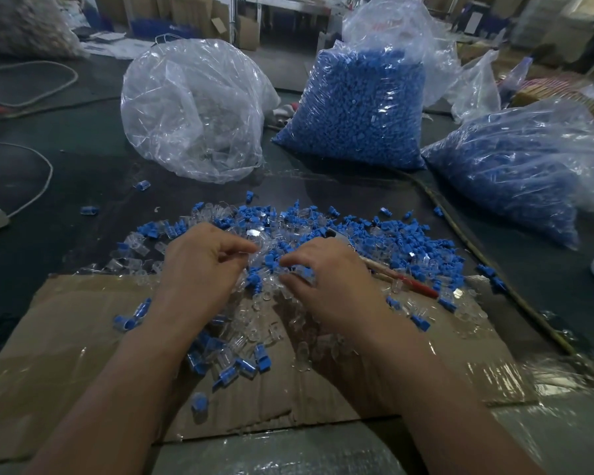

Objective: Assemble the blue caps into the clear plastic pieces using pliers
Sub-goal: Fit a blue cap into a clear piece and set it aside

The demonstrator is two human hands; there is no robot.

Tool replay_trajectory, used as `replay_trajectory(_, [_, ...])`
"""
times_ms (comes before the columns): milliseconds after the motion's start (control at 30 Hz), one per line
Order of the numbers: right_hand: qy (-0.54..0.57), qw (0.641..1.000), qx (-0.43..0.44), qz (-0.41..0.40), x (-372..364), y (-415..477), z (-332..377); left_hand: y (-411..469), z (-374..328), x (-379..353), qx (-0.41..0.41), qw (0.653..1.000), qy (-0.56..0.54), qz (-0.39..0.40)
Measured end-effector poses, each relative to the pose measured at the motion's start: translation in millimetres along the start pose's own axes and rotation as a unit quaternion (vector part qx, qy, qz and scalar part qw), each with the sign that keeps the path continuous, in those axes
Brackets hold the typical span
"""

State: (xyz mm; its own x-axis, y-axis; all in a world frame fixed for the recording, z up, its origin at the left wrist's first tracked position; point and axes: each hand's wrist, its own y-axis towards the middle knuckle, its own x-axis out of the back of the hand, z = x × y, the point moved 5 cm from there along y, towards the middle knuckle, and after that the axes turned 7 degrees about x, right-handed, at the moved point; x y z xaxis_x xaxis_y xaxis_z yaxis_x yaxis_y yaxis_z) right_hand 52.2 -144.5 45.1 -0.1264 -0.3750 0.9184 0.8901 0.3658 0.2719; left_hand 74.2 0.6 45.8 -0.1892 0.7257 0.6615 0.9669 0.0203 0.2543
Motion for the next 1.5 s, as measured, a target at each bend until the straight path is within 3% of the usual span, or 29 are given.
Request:
replay_trajectory(367, [-0.043, 0.999, 0.013, 0.030, -25, 23, 18, 1, 4, 9, 0.018, 0.999, -0.014, -0.035])
replay_trajectory(867, [-0.080, 0.994, 0.046, 0.052, -31, 21, 16, 1, 2, 4, 0.036, 0.998, -0.040, -0.015])
replay_trajectory(1500, [-0.010, 0.994, -0.060, 0.090, -24, 20, 2, -1, 1, 0, 0.035, 0.998, -0.058, -0.003])
